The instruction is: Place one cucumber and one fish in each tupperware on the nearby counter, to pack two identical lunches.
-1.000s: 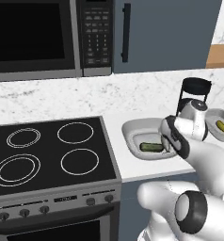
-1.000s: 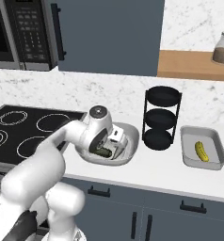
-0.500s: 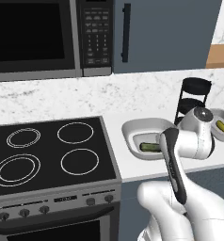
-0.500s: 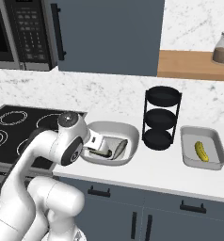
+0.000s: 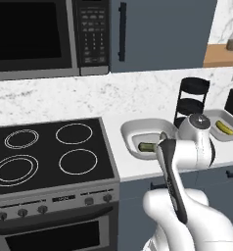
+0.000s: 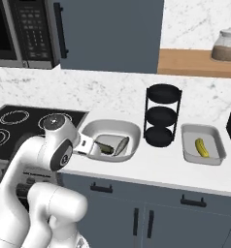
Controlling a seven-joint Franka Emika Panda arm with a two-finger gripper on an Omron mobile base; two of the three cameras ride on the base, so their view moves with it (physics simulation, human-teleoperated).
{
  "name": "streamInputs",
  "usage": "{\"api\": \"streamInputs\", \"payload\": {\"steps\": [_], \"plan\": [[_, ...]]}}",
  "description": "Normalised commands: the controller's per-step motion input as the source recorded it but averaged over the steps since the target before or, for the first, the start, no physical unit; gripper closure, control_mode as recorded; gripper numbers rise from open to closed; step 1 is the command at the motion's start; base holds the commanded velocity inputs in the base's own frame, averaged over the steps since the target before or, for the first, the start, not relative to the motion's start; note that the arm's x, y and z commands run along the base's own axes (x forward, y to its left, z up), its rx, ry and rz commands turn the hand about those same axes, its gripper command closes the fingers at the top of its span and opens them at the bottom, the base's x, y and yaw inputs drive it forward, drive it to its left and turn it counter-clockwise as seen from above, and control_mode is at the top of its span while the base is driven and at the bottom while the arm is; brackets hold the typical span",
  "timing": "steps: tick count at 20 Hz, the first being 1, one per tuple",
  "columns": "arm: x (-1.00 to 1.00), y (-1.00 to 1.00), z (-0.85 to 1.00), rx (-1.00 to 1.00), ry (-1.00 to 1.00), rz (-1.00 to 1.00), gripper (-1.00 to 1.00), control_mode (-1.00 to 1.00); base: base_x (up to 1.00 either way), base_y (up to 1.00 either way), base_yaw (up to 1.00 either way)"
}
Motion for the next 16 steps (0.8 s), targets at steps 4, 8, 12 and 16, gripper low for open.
{"api": "streamInputs", "payload": {"steps": [4,8,12,16], "plan": [[0.0,0.0,0.0,0.0,0.0,0.0,-1.0,1.0,-1.0,-0.73,-0.24],[0.0,0.0,0.0,0.0,0.0,0.0,-1.0,1.0,-0.91,-0.95,-0.31],[0.0,0.0,0.0,0.0,0.0,0.0,-1.0,1.0,-0.43,-1.0,-0.29],[0.0,0.0,0.0,0.0,0.0,0.0,-1.0,1.0,-0.05,-1.0,-0.2]]}}
